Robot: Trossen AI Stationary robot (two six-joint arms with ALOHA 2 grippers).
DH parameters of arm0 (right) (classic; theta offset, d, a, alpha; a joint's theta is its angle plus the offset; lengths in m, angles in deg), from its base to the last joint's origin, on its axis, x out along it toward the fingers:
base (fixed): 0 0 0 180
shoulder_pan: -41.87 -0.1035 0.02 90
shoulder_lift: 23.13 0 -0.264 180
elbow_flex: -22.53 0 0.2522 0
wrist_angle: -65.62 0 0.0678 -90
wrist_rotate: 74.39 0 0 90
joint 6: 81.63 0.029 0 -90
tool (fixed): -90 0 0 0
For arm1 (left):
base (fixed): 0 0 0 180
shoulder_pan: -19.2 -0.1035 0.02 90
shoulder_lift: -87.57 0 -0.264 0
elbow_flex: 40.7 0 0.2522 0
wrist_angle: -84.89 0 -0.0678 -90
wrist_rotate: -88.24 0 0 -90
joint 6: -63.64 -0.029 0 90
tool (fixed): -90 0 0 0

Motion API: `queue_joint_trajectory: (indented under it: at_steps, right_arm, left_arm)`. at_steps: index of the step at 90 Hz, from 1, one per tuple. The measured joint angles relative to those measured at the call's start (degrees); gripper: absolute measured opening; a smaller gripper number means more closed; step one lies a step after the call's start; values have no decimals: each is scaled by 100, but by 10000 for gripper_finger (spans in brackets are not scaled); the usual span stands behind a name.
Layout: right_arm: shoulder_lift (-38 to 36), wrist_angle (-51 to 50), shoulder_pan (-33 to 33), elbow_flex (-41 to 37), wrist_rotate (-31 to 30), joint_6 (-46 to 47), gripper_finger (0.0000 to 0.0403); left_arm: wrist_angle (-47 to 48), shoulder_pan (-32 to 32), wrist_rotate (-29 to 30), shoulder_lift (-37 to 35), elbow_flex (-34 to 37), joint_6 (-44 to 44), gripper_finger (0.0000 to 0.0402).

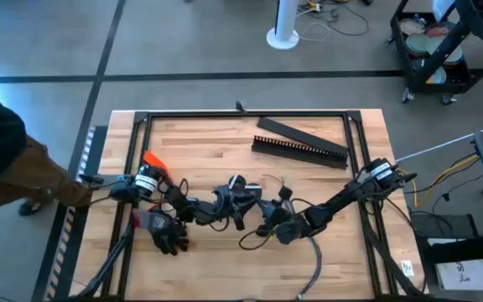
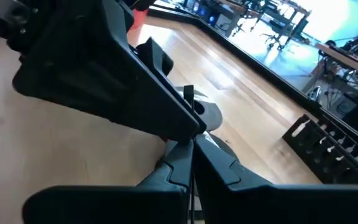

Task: Ziptie cables
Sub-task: Wrap the black zip tie on the cables

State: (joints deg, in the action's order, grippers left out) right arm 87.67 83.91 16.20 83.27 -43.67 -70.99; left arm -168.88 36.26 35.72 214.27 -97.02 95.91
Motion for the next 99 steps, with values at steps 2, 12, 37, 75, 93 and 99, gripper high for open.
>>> queue_joint_trajectory:
  at_steps: [2,12,37,75,93,99]
  right_arm:
    - [0,-2,0,-1,-1,0,0]
    - [0,4,2,-8,0,0,0]
    - [0,33,4,-22,1,136,0]
    - [0,44,-70,-24,-189,94,0]
    - [0,44,-72,-24,-223,94,0]
    - [0,53,-92,-24,-240,94,0]
  left_arm:
    - [-6,-2,8,14,-14,0,98]
    - [-8,-2,63,24,-18,0,98]
    - [-6,-2,107,24,-49,-148,68]
    - [7,-3,236,24,-55,-268,35]
    - [7,-26,251,21,-55,-328,45]
    - [7,-36,248,21,-55,-335,45]
